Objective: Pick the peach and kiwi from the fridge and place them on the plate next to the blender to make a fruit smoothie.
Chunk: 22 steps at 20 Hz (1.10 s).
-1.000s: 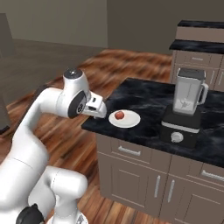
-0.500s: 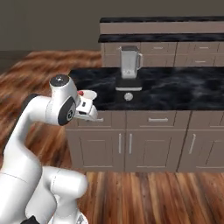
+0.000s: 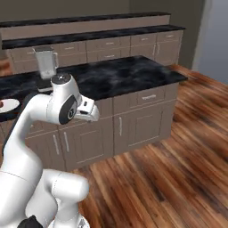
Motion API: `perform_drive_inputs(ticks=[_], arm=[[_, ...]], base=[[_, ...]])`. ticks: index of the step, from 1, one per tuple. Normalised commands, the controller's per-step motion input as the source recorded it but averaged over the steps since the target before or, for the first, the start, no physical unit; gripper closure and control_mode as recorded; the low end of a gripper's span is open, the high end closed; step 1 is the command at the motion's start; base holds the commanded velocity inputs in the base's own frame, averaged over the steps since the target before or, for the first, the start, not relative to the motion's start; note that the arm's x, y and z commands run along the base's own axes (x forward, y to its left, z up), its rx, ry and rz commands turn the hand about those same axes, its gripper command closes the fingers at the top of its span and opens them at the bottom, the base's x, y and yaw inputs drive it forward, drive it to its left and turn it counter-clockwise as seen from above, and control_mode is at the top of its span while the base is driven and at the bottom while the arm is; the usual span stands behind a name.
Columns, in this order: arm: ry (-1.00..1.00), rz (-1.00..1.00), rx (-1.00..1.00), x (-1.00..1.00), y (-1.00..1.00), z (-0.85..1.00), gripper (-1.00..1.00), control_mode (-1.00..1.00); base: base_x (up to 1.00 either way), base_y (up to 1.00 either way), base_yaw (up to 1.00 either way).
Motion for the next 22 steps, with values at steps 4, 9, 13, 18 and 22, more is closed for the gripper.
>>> perform_drive_inputs(ticks=[4, 9, 13, 18, 22], arm=[[0.00, 0.00, 0.00, 0.00, 0.00, 0.00, -1.00, 1.00], [0.00, 0.00, 0.00, 0.00, 0.00, 0.00, -1.00, 1.00], [0.00, 0.00, 0.00, 0.00, 0.00, 0.00, -1.00, 1.00], [0.00, 0.00, 0.00, 0.00, 0.00, 0.00, -1.00, 1.00], [0.00, 0.00, 0.00, 0.00, 0.00, 0.00, -1.00, 1.00]], base=[[0.00, -0.78, -0.73], [0.36, -0.72, -0.59], [0.98, -0.40, -0.37], [1.00, -0.22, -0.17], [1.00, -0.15, -0.14]])
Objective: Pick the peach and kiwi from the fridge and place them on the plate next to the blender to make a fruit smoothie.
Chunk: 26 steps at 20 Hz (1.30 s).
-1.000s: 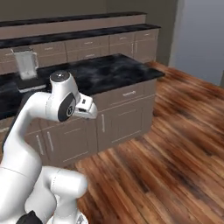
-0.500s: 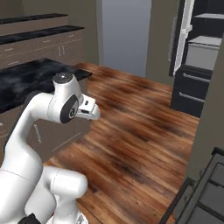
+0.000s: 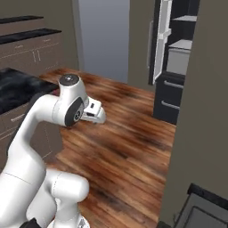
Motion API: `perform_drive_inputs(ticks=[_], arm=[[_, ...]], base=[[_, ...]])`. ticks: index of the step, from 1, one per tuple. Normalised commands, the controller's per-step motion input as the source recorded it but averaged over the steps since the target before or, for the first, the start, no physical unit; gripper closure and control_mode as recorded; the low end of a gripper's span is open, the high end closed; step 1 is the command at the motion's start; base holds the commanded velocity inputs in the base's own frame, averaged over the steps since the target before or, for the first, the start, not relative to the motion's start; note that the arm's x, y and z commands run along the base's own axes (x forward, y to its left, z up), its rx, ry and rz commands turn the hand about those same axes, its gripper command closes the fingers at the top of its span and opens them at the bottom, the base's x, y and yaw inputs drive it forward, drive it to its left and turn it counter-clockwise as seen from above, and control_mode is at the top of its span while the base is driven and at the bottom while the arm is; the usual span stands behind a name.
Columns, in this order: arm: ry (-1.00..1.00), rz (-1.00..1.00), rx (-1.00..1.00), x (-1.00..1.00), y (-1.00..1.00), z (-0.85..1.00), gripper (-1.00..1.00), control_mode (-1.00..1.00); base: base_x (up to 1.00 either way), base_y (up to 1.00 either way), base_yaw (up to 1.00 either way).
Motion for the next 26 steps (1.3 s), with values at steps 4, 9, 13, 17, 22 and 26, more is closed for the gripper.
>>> perform_drive_inputs(ticks=[4, 9, 13, 17, 22, 26], arm=[[0.00, 0.00, 0.00, 0.00, 0.00, 0.00, -1.00, 1.00], [0.00, 0.00, 0.00, 0.00, 0.00, 0.00, -1.00, 1.00], [0.00, 0.00, 0.00, 0.00, 0.00, 0.00, -1.00, 1.00], [0.00, 0.00, 0.00, 0.00, 0.00, 0.00, -1.00, 1.00], [0.00, 0.00, 0.00, 0.00, 0.00, 0.00, -1.00, 1.00], [0.00, 0.00, 0.00, 0.00, 0.00, 0.00, -1.00, 1.00]], base=[[1.00, -0.05, -0.14], [1.00, 0.00, -0.19], [1.00, 0.00, -0.20], [1.00, 0.17, -0.26], [1.00, 0.25, -0.27], [1.00, 0.29, -0.29]])
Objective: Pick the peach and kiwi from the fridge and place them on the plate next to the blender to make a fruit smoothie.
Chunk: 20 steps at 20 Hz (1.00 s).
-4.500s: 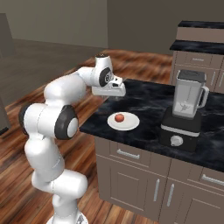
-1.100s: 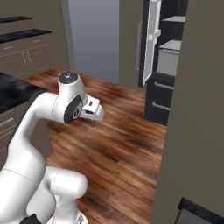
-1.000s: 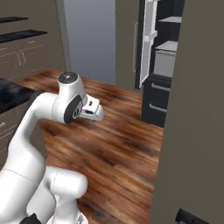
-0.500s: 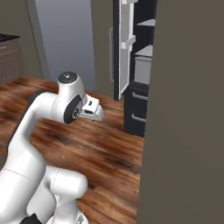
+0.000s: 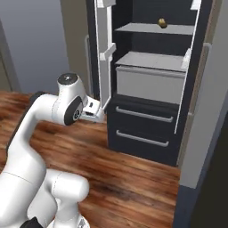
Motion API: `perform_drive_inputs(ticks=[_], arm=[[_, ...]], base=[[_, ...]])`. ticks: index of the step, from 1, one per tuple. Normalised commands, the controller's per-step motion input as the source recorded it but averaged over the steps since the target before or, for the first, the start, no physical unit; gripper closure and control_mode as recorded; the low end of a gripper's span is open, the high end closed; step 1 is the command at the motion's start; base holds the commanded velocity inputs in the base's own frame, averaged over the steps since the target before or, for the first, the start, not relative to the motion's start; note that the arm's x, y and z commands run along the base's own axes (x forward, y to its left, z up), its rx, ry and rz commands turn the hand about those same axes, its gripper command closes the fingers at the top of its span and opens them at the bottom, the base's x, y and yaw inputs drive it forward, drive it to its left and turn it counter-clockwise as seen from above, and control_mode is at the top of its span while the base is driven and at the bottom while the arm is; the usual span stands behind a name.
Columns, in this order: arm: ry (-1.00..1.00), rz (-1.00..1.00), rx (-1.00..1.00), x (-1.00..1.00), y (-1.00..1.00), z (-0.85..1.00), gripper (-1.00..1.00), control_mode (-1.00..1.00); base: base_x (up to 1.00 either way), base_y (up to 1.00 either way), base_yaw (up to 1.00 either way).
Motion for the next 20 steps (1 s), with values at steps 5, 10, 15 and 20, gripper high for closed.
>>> perform_drive_inputs(ticks=[5, 10, 15, 20], arm=[[0.00, 0.00, 0.00, 0.00, 0.00, 0.00, -1.00, 1.00], [0.00, 0.00, 0.00, 0.00, 0.00, 0.00, -1.00, 1.00], [0.00, 0.00, 0.00, 0.00, 0.00, 0.00, -1.00, 1.00], [0.00, 0.00, 0.00, 0.00, 0.00, 0.00, -1.00, 1.00]], base=[[1.00, 0.18, -0.26], [1.00, 0.00, -0.24], [1.00, -0.11, -0.13], [1.00, 0.00, -0.11]])
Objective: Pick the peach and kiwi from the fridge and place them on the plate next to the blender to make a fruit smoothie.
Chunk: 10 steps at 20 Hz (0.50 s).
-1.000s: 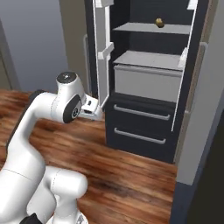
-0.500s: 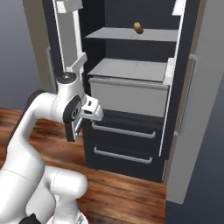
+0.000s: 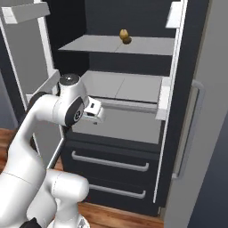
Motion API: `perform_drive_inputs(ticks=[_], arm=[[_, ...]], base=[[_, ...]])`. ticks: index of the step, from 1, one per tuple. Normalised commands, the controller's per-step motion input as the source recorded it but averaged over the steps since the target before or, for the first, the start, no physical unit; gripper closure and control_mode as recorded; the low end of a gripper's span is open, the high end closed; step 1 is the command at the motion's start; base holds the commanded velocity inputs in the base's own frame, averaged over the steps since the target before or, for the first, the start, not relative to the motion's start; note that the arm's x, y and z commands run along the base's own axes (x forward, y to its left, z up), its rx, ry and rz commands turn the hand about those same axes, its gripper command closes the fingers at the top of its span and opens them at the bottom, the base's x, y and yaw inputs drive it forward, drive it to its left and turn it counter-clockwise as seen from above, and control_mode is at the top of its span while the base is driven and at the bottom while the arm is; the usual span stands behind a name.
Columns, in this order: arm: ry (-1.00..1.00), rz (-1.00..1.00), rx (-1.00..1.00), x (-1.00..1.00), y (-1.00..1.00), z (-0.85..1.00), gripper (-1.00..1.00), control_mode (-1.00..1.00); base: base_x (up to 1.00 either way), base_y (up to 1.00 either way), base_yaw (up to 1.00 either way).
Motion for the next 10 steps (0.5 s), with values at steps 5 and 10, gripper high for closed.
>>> perform_drive_inputs(ticks=[5, 10], arm=[[0.00, 0.00, 0.00, 0.00, 0.00, 0.00, -1.00, 1.00], [0.00, 0.00, 0.00, 0.00, 0.00, 0.00, -1.00, 1.00]], base=[[0.69, 0.00, -0.02], [0.54, 0.00, -0.02]])
